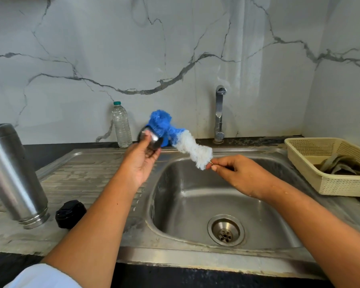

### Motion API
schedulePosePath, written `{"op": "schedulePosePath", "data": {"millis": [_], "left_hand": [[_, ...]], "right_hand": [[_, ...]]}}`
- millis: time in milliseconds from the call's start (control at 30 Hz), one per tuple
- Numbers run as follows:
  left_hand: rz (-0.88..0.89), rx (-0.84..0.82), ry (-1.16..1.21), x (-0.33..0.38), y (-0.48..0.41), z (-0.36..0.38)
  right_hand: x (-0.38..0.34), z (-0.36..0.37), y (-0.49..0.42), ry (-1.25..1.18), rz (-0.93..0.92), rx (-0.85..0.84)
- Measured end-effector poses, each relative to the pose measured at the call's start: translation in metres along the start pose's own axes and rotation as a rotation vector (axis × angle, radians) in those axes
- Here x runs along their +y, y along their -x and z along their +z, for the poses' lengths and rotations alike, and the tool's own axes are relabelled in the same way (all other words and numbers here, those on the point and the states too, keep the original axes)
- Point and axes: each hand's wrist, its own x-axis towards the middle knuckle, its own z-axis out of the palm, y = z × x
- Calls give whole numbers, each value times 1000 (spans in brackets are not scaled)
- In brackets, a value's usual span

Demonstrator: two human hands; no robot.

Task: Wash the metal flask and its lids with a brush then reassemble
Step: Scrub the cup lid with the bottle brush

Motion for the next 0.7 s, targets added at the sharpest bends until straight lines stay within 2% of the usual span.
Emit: {"op": "schedulePosePath", "data": {"millis": [100,200,333,500,633,700], "left_hand": [[27,55,-16,1,-7,-5],[4,-34,-120,-7,-6,-3],[55,68,20,-2,-7,2],[2,-17,-128,-8,0,1],[41,91,-12,1,-2,1],[26,53,-80,1,-2,-4]], "right_hand": [[-1,2,2,-16,14,-31],[-3,6,2,-21,15,-1],[2,2,3,-13,7,-25],[1,3,2,-27,17,-24],[2,0,4,1,12,-70],[3,2,3,10,9,-91]]}}
